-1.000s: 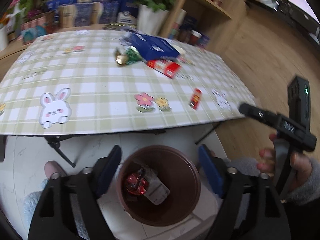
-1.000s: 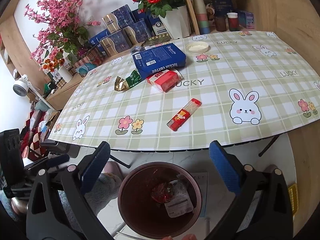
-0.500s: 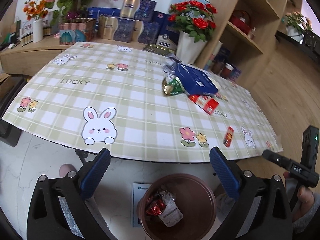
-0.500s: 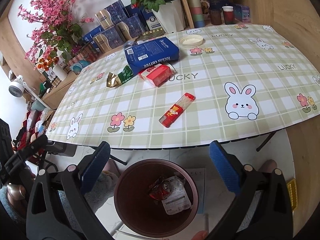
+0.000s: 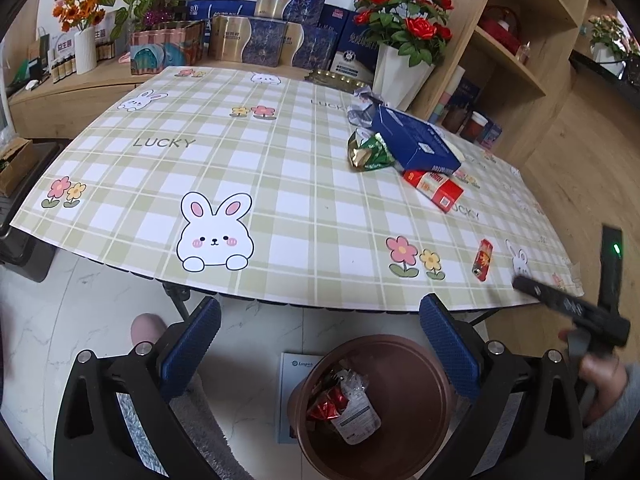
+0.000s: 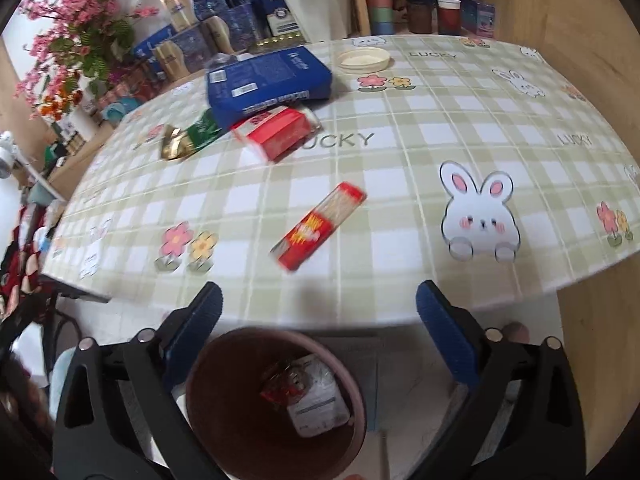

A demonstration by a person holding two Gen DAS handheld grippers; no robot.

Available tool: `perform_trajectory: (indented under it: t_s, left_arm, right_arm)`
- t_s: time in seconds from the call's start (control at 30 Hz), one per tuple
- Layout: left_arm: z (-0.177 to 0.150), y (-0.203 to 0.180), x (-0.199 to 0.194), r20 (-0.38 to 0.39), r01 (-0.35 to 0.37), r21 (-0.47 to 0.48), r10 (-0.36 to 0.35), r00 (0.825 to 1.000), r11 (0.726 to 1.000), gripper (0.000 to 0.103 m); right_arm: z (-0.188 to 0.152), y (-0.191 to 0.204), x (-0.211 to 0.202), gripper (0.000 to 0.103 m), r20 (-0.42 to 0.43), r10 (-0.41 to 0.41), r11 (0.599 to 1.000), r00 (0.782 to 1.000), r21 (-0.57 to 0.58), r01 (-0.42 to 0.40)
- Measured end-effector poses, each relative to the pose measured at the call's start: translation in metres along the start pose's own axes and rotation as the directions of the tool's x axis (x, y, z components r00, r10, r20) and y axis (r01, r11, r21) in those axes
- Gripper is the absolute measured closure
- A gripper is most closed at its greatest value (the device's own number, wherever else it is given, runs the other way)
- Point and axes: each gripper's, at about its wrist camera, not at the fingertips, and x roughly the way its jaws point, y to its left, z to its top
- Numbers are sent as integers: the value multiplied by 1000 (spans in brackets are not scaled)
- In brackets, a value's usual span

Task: Collect trash
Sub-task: 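Reach the right tool to the red lighter and grasp it, then grasp the green-and-gold tea packet with the left tool while the right tool holds the lighter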

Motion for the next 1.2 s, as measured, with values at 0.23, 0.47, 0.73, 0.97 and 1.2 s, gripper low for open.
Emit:
perform_trajectory:
  t_s: [0.23, 0.47, 0.73, 0.97, 1.2]
  left_arm:
    - [-4, 6, 5, -11, -8, -21, 8, 1000, 1000, 6]
    - [-12, 6, 14, -42, -9, -4, 9, 999, 1000, 6]
    - [-16, 1, 23, -69, 36, 0, -36, 997, 999, 6]
    - [-12, 0, 28, -86, 67, -22, -69, 994, 998, 6]
    - [8, -9, 37, -89, 110, -26, -112, 990, 994, 6]
  right_arm:
    - [24, 7, 46, 29, -103, -6, 999, 995, 32, 9]
    - [34, 31, 61, 57, -87, -98, 992, 991, -90, 90]
    - [43, 34, 66, 63, -65, -107, 985, 992, -142, 97]
    - [53, 20, 68, 76, -79, -45, 991, 996, -126, 34]
    - [50, 13, 63, 76, -69, 25, 993, 997, -117, -33]
